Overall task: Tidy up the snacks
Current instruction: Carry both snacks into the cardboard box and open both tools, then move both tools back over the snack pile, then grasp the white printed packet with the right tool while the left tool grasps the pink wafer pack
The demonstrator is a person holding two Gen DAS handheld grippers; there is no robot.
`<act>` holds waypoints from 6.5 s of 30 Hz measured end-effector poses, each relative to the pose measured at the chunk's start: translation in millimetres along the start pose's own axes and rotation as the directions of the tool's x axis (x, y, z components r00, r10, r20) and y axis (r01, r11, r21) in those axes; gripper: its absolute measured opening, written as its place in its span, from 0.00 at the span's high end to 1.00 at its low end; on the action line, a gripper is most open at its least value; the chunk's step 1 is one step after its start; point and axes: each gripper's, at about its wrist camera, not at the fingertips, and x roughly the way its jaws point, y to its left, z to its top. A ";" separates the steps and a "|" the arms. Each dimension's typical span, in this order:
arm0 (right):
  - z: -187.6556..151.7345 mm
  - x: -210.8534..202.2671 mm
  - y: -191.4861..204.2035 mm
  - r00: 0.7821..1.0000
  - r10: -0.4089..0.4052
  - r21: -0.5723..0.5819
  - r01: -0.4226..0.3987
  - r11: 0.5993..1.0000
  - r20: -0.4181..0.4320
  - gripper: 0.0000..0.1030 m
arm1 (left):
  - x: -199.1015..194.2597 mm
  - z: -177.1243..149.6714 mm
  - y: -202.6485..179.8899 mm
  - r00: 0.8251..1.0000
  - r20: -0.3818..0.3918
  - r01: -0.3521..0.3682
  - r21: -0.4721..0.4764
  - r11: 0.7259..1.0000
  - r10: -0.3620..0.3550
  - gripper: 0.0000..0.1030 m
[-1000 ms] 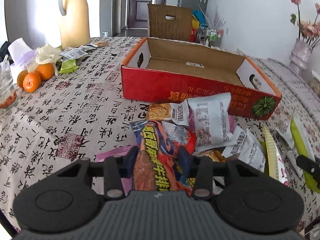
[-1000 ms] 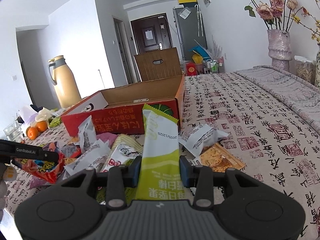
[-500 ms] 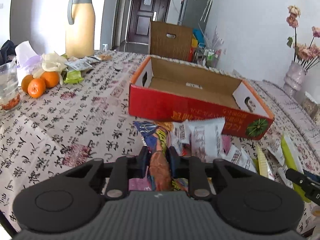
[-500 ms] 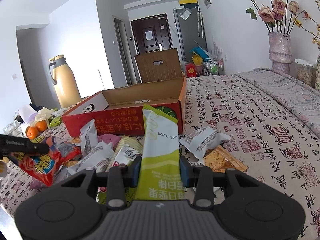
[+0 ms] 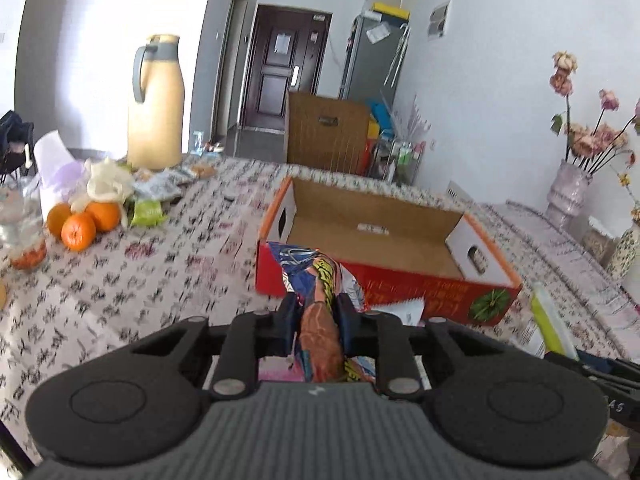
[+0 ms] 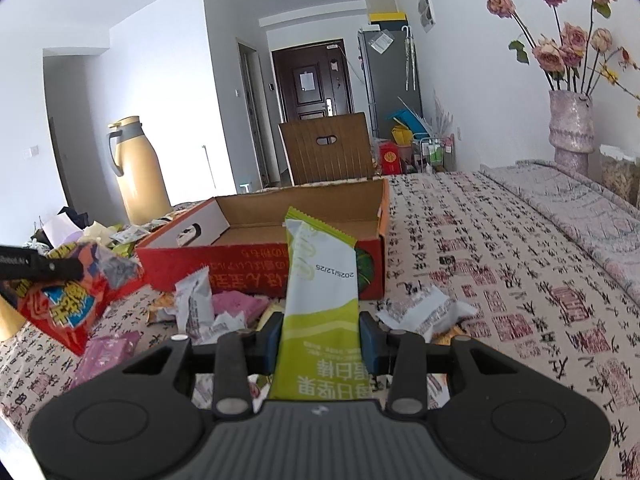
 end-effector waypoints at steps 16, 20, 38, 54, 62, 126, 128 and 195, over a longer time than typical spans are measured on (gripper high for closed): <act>72.8 40.8 16.5 0.996 0.013 -0.025 -0.011 1.000 0.089 0.63 | 23.5 69.9 -26.3 0.993 0.113 0.021 0.060 0.998 -0.028 0.80; 96.0 66.3 19.2 0.996 0.019 -0.040 -0.016 0.999 0.083 0.63 | 44.1 90.6 -33.5 0.992 0.122 0.013 0.069 0.998 -0.022 0.80; 128.3 222.6 24.0 0.982 -0.102 -0.131 0.081 0.988 -0.156 0.63 | 198.8 113.3 -36.9 0.992 -0.071 -0.095 0.070 0.993 0.100 0.80; 113.0 247.6 31.4 0.967 -0.109 -0.184 0.067 0.981 -0.230 0.39 | 222.0 93.9 -34.6 0.987 -0.102 -0.113 0.107 0.988 0.124 0.57; 117.6 223.0 25.2 0.977 -0.112 -0.162 0.083 0.983 -0.180 0.01 | 190.1 93.6 -38.0 0.996 -0.032 -0.078 0.122 0.989 0.082 0.00; -36.1 -38.8 39.3 1.000 0.025 -0.045 -0.025 0.999 0.009 0.00 | -26.6 -78.0 6.1 1.000 -0.005 0.023 0.053 0.998 -0.023 0.00; -38.8 -37.9 41.1 1.000 0.029 -0.046 -0.029 0.999 0.002 0.00 | -26.6 -78.4 5.9 1.000 -0.007 0.024 0.053 0.998 -0.024 0.00; -32.9 -12.5 -1.4 0.998 0.062 0.127 -0.064 0.990 0.013 0.76 | 50.7 -66.4 11.5 0.961 -0.227 -0.166 -0.025 0.986 0.156 0.22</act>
